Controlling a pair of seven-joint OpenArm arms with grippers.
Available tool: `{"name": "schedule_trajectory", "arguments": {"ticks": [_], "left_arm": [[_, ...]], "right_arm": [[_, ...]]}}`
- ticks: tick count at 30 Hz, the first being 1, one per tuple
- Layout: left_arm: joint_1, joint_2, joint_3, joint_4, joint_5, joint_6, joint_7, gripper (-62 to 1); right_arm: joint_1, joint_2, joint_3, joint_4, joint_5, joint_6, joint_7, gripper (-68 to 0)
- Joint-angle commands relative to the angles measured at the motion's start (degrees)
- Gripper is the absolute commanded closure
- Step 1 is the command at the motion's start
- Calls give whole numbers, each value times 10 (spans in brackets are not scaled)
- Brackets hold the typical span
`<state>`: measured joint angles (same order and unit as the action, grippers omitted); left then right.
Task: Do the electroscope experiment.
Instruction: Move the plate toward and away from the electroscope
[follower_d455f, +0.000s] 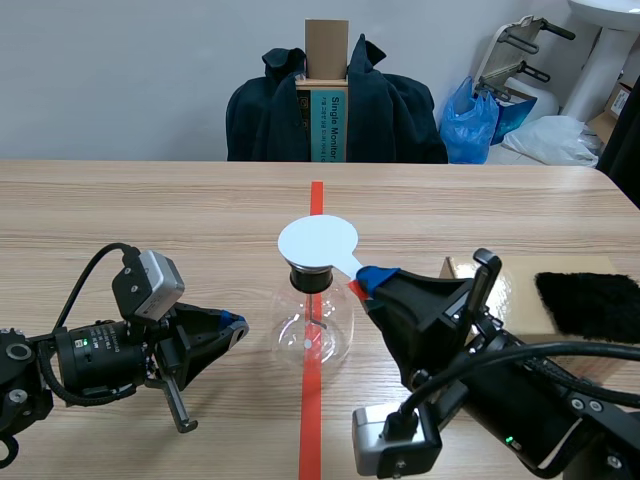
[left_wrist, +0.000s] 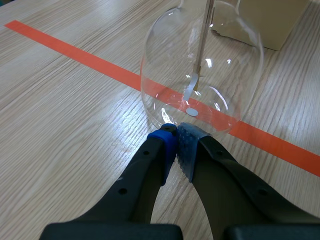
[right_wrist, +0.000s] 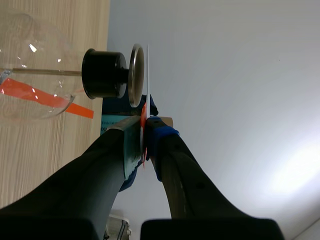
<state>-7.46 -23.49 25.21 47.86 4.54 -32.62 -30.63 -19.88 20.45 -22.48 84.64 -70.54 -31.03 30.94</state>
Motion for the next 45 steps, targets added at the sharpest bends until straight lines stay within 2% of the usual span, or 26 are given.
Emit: {"name": "schedule_trajectory", "arguments": {"ticks": [1,5,16,23,27,38,45], "left_arm": [[-3,1,-1,9,-4,0,-10,-19],[-3,1,-1,9,-4,0,-10,-19],[-2,1,-1,9,-4,0,-10,-19],[-2,1,-1,9,-4,0,-10,-19],[-2,1,-1,9,-4,0,-10,-19],[-2,1,-1,9,-4,0,-10,-19],[-2,1,-1,9,-4,0,-10,-19]], "right_arm": [[7,0,7,8,2,-7,-10,-8],[7,0,7,8,2,-7,-49,-8],[7,0,7,8,2,-7,-204,-8],[7,0,7,8,2,-6,-260,-8],[7,0,7,8,2,-6,-248,-8],[7,0,7,8,2,-9,-102,-8],[7,0,7,8,2,-9,-48,-8]]}}
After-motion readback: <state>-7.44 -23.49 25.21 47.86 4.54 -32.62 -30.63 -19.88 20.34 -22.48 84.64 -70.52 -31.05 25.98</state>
